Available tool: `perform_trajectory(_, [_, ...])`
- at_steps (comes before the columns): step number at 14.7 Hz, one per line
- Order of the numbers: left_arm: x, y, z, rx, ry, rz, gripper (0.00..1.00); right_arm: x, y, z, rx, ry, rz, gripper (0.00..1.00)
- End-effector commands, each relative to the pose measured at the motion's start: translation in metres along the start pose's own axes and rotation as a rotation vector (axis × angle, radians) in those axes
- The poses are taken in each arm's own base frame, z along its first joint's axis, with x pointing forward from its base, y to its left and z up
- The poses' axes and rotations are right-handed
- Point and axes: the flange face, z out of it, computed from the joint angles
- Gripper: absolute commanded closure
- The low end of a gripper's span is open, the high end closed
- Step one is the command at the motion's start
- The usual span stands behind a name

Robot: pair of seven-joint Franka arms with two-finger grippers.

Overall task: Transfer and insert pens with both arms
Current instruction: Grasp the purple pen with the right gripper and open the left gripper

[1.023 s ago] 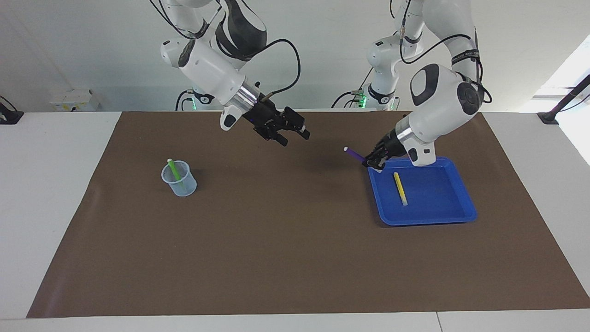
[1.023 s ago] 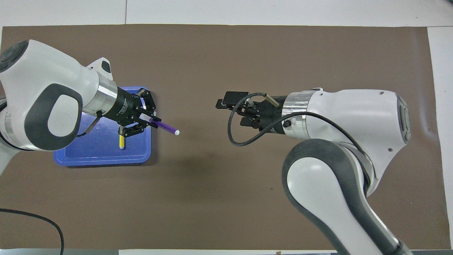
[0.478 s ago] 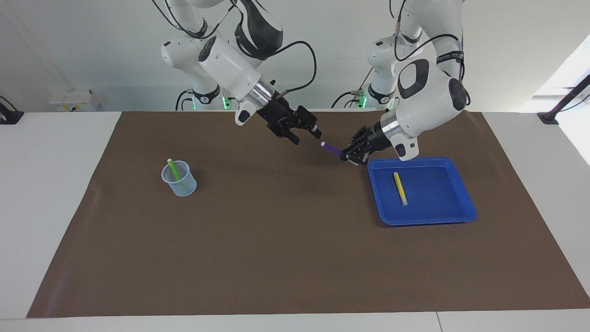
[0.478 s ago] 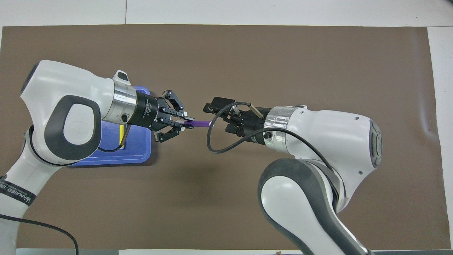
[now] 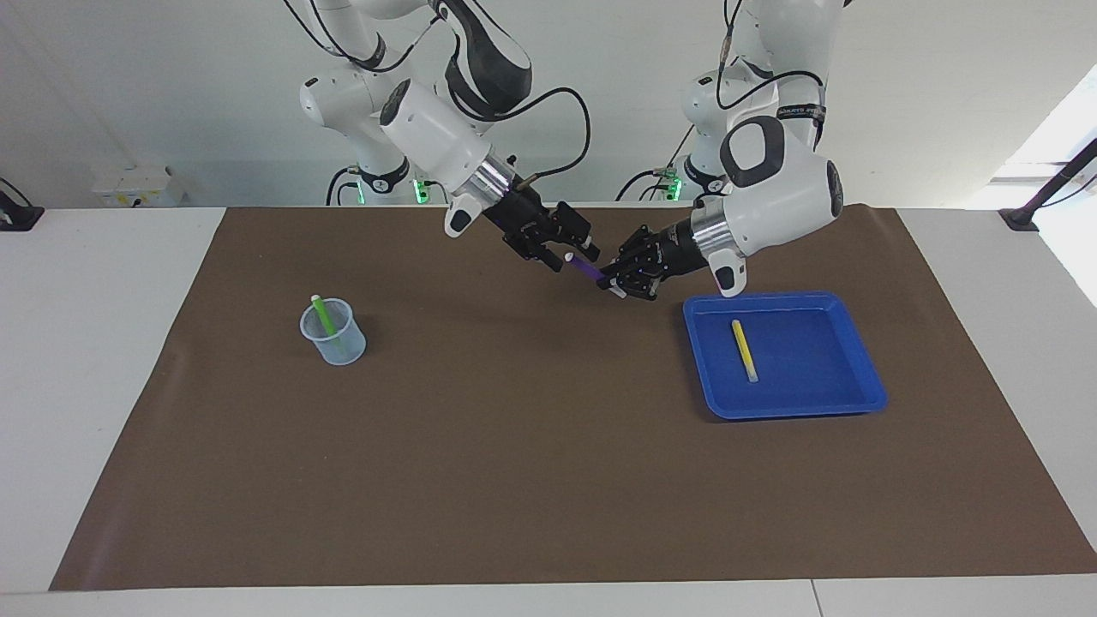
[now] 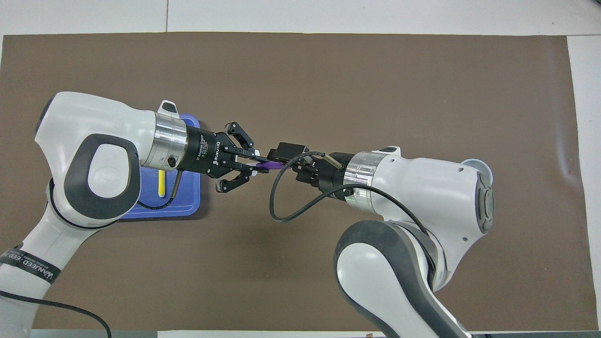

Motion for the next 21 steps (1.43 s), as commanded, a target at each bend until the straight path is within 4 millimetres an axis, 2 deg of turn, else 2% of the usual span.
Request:
perform_trajectory(1, [-0.0017,-0.0075,0.0005,-0.026,0.001,0.004,1.00,-0.0051,0.0025,-0.0060,0.016,-0.013,-0.012,0.13])
perform_trajectory(3, [-0.0017,-0.0073,0.0004,-0.028,0.000,0.003,1.00,-0.0048,-0.0016,-0.0076,0.020,-0.023,-0.013,0.19])
perform_trajectory(5, [-0.0012,-0.0072,-0.0002,-0.028,-0.001,0.002,1.00,-0.0032,-0.0028,-0.0087,0.022,-0.022,-0.013,0.33])
perform_trajectory(9, [-0.0012,-0.0071,-0.0003,-0.029,0.000,0.002,1.00,0.0004,-0.0071,-0.0117,0.026,-0.034,-0.013,0.39])
perform_trajectory(13, [-0.0012,-0.0071,-0.0003,-0.029,0.000,0.002,1.00,-0.0003,-0.0067,-0.0109,0.025,-0.036,-0.013,0.67])
perform_trajectory(21, [-0.0018,-0.0068,-0.0005,-0.033,-0.010,-0.003,1.00,0.0004,-0.0064,-0.0113,0.025,-0.035,-0.012,0.65])
